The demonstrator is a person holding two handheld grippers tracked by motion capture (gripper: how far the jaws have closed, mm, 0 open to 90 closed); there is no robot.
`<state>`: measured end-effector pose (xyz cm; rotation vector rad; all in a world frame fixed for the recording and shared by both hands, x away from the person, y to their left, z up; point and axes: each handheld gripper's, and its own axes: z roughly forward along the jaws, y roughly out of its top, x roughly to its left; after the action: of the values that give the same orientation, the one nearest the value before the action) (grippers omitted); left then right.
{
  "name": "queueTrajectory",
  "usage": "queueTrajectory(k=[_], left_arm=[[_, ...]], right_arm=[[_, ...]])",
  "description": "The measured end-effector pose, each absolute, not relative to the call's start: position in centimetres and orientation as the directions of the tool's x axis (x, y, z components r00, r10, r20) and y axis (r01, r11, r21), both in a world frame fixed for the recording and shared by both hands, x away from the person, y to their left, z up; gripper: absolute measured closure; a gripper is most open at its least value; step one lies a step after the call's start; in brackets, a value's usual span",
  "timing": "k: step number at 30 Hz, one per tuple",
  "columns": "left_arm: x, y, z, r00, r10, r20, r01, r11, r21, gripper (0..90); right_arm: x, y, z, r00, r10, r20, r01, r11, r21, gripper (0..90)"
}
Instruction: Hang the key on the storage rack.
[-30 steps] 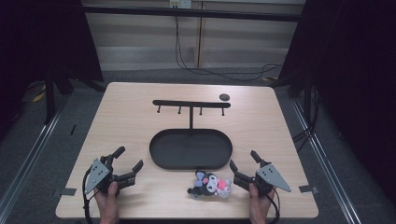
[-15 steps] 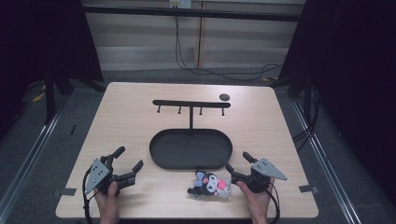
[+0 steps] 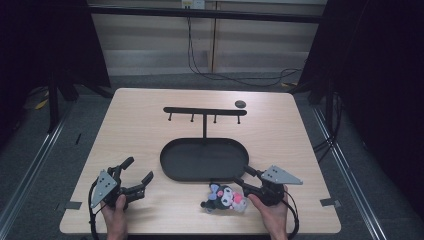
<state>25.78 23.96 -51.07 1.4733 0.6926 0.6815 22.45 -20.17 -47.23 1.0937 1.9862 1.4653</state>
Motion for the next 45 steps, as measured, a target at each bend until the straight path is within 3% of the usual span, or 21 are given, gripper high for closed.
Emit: queueTrajectory(k=[5,14,17,23,33,45], left_arm=[[25.8,24.0,-51.1,0.638,0.77,0.0,0.012,-0.009,1.0,15.4],[25.8,24.0,-51.1,0.639,0.77,-0.001,0.012,-0.009,1.0,15.4],[25.8,24.0,-51.1,0.639,0.77,-0.001,0.012,-0.009,1.0,15.3],[25.8,24.0,-51.1,0.638,0.77,-0.001,0.012,-0.009,1.0,15.4],[25.8,24.0,-51.1,0.638,0.77,-0.001,0.012,-0.009,1.0,15.4],[25.8,24.0,-51.1,0.639,0.77,-0.001,0.012,-0.009,1.0,15.3]], right_arm=[[23.0,-18.9,-47.0,-0.651,0.751,0.11,0.368,0.185,0.911,52.8],[23.6,-17.5,-46.0,-0.708,0.7,0.094,0.392,0.278,0.877,49.1],[24.0,-16.9,-45.3,-0.739,0.667,0.098,0.416,0.337,0.845,53.8],[25.5,-15.5,-44.4,-0.799,0.598,0.058,0.431,0.503,0.749,60.3],[26.9,-12.4,-44.0,-0.866,0.497,0.057,0.431,0.685,0.587,61.9],[28.8,-9.9,-43.6,-0.885,0.46,0.068,0.441,0.783,0.437,59.8]])
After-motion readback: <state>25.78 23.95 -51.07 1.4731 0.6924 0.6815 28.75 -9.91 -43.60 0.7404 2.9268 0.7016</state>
